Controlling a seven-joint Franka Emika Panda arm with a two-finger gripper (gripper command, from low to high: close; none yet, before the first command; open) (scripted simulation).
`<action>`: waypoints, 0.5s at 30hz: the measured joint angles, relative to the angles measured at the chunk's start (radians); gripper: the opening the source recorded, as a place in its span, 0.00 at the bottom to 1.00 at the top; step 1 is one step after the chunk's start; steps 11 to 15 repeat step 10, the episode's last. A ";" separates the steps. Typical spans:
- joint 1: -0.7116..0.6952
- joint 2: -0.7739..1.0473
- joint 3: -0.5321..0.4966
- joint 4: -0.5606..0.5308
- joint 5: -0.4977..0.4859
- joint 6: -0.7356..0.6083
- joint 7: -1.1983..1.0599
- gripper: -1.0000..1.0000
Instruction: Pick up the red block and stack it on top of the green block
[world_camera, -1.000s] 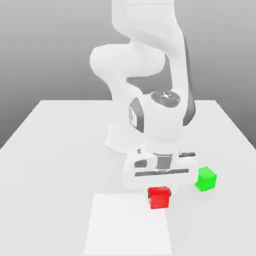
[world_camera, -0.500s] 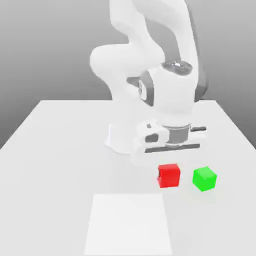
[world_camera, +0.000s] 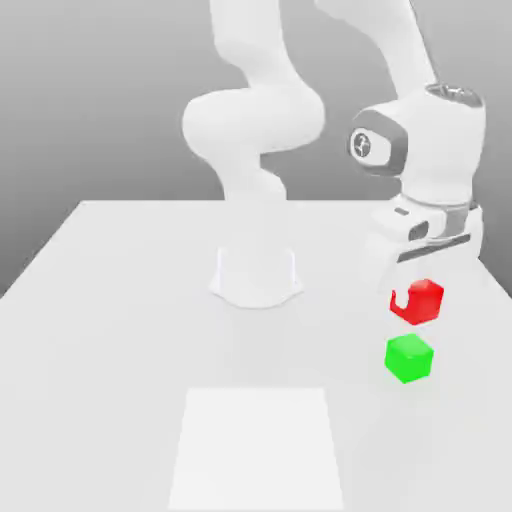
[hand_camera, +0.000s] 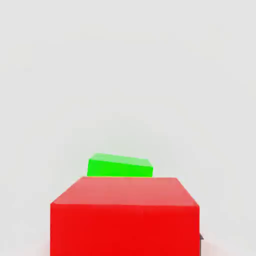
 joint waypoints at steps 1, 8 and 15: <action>-0.014 0.022 0.005 0.002 -0.034 0.017 0.024 0.00; -0.052 0.168 0.005 0.007 -0.171 0.155 0.121 0.00; -0.056 0.199 0.020 0.005 -0.145 0.198 0.102 1.00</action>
